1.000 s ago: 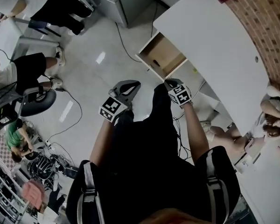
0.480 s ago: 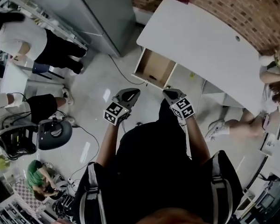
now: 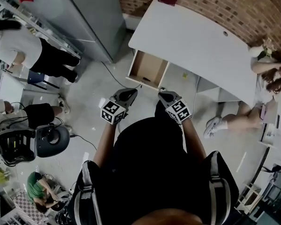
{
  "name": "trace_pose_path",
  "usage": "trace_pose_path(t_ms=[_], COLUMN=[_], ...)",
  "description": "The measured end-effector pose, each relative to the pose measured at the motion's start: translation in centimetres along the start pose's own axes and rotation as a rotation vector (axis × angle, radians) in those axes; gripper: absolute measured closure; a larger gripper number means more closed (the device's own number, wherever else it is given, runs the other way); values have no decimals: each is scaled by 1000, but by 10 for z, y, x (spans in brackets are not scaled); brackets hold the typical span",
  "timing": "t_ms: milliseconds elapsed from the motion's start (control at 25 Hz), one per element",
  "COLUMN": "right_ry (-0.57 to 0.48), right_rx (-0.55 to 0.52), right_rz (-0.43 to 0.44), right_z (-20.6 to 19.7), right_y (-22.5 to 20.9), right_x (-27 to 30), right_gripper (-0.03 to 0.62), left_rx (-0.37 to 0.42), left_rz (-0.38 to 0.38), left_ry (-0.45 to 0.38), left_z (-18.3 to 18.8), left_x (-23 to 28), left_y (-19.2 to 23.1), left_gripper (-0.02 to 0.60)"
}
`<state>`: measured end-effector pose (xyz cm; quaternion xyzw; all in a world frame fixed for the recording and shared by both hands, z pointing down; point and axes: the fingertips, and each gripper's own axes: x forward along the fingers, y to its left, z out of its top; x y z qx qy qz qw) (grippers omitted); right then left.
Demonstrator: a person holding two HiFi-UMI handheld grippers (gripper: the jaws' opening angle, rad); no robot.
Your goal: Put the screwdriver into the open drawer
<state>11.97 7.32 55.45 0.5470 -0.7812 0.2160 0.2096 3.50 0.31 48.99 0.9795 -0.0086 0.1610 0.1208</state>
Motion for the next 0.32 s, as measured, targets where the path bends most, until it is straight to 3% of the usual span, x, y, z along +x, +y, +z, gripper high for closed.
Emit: trace_pose_path(t_ms=[320], right_ry=[17], right_rx=[-8], right_rz=[-10], right_z=[4], right_y=[-5], right_x=[0], right_gripper=[537], left_rx=[-22], left_rz=[-5], left_ry=[-11], left_z=[-2], left_x=[0], left_y=[10], left_gripper=[560])
